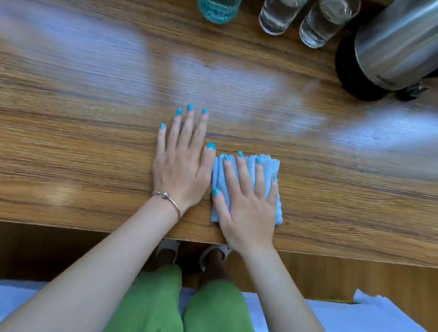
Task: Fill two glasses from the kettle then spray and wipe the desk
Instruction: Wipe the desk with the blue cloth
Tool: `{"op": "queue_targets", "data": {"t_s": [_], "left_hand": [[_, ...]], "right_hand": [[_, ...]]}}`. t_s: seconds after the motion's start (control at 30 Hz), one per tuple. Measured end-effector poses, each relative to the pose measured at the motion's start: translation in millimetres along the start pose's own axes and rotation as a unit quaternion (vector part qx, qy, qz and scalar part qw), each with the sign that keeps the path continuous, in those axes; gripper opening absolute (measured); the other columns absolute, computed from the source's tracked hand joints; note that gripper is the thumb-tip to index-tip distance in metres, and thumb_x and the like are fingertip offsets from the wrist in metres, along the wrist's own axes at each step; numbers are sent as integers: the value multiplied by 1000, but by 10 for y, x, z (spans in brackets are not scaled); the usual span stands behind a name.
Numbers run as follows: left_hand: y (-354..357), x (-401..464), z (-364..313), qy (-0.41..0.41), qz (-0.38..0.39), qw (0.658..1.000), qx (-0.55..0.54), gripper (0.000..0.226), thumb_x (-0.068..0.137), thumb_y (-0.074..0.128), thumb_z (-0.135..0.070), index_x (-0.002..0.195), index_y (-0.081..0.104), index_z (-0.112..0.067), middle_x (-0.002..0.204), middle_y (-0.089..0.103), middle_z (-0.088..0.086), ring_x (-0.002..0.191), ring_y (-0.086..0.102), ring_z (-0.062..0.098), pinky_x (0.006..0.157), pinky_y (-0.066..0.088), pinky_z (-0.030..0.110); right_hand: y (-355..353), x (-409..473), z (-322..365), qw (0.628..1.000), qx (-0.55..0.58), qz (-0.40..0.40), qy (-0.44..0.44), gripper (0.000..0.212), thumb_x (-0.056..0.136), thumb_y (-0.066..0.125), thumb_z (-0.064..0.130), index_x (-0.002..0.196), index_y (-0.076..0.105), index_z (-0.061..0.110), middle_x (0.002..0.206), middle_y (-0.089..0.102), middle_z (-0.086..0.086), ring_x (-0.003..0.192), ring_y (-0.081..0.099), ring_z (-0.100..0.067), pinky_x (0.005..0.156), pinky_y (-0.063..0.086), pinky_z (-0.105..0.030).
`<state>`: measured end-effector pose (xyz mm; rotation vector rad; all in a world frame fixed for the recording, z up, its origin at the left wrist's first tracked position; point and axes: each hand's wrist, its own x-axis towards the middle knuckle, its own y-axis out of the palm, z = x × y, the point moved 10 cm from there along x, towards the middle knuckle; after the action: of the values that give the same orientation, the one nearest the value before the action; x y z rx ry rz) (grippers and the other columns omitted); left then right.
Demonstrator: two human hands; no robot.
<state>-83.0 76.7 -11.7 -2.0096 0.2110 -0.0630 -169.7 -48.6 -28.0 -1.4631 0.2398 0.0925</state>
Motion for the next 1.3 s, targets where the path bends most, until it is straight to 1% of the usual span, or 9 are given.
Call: {"op": "queue_targets", "data": {"t_s": [0.1,0.3,0.43,0.53,0.67,0.8,1.0,1.1,1.3], "left_hand": [[93,21,-201,16,0,1000,14,61,98,20,-41,155,18,-21,163,17,7,151,12,25,121,3,45],[309,-10,-405,33,1,996,77,61,100,27,-42,156,19,-22,162,21,7,150,15,25,122,6,46],[374,20,-362,20,4,995,101,62,99,26,-46,157,17,-22,162,21,6,151,14,24,122,8,48],[384,27,-368,16,4,994,111,63,99,28,-46,156,19,-21,162,22,6,150,15,24,121,8,47],[392,30,-363,10,7,992,127,64,98,28,-47,156,19,-21,162,21,5,150,15,24,121,8,47],[384,31,-353,4,11,991,135,64,98,26,-48,157,17,-22,163,19,4,151,13,23,122,8,46],[389,58,-329,-2,11,990,143,64,98,21,-51,157,16,-25,164,17,1,151,10,20,122,7,45],[378,58,-334,0,15,990,140,64,98,21,-51,156,17,-25,163,18,2,151,11,21,122,7,45],[269,-10,-586,-15,-19,987,159,63,98,28,-38,155,23,-15,162,21,9,150,14,28,121,9,47]], "right_hand": [[-114,534,-140,1000,-17,10,-15,61,95,25,55,153,23,37,161,23,11,150,19,-22,118,12,-51],[-467,1974,-669,999,16,8,39,60,98,21,53,155,9,38,165,6,11,153,4,-23,120,2,-53],[-417,1743,-672,999,34,-2,30,62,98,20,53,156,7,35,165,6,9,153,4,-25,120,3,-54],[-297,928,-716,999,14,-17,46,63,97,23,52,156,15,31,164,14,7,151,14,-28,118,12,-55],[-143,237,-690,1000,-11,-4,1,62,96,31,51,154,27,29,160,28,3,148,26,-29,114,23,-56],[-255,924,-733,998,-11,22,-64,61,97,26,52,155,19,34,163,18,9,151,15,-23,119,13,-53],[-525,2225,-893,1000,29,-3,-6,60,99,18,49,156,9,35,165,6,9,153,3,-23,120,1,-54],[-451,1881,-901,999,39,-10,-30,61,98,18,49,156,10,32,165,8,7,153,5,-25,120,2,-53],[-213,184,-1262,998,-9,-10,-66,61,97,26,50,155,23,29,162,23,4,149,22,-27,116,16,-53]]}}
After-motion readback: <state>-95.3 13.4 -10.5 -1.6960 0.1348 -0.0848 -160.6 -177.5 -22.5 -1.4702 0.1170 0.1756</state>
